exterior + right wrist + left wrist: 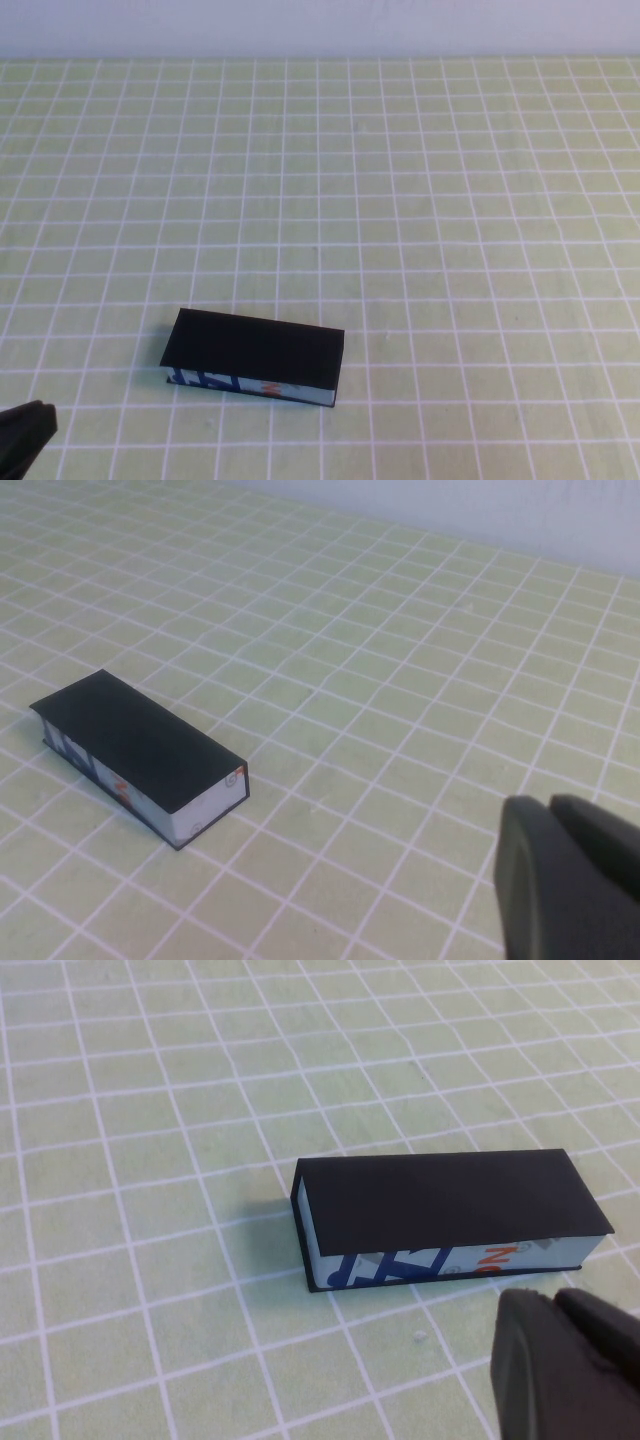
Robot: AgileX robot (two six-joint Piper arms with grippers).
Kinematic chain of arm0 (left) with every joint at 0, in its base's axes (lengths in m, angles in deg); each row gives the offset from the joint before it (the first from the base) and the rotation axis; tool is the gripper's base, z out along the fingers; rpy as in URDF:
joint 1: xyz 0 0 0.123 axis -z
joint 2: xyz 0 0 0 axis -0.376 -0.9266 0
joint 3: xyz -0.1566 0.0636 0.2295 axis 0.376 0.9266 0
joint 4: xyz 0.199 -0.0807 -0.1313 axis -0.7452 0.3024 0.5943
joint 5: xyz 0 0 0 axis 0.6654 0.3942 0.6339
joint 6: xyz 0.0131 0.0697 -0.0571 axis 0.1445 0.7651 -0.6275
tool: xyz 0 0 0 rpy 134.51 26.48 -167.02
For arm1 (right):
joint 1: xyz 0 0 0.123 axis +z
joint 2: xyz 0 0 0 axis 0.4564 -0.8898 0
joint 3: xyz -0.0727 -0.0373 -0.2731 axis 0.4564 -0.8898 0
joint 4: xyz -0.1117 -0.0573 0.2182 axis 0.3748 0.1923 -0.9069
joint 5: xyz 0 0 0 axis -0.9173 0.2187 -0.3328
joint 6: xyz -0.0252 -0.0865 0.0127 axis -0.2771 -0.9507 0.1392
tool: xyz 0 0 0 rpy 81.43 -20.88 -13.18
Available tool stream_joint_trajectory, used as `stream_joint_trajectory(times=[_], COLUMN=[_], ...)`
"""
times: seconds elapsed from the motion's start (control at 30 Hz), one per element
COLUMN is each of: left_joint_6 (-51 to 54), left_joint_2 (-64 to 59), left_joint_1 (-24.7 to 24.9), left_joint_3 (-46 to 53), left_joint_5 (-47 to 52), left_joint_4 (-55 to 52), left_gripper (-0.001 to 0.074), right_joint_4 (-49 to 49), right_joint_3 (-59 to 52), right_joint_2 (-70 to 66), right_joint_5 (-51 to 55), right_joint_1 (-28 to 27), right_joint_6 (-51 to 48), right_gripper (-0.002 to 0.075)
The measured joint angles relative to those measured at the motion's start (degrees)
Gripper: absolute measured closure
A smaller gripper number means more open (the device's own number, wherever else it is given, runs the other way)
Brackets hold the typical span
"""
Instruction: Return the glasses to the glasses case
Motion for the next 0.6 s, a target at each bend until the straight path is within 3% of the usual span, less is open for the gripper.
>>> stream_joint_trajectory(times=[0.3,0.47,0.6], left_joint_6=[0.0,-6.93,-10.21], left_joint_2=[1.55,7.64,12.44], left_joint_1=[0.0,-0.12,-3.38], left_joint_3=[1.85,6.82,12.04], left_joint_5=[-1.24,-9.4,-16.75], left_joint_4=[-2.83,-14.81,-17.94], left_gripper=[0.0738,0.0738,0.0738], right_joint_4=[-0.13,-0.22,-0.22], right_joint_3=[0.0,0.0,0.0], right_joint_2=[0.0,0.0,0.0], right_joint_5=[0.0,0.0,0.0], right_joint_1=[0.0,0.0,0.0], right_joint_6=[0.0,0.0,0.0], right_gripper=[0.0742,0.0743,0.0743])
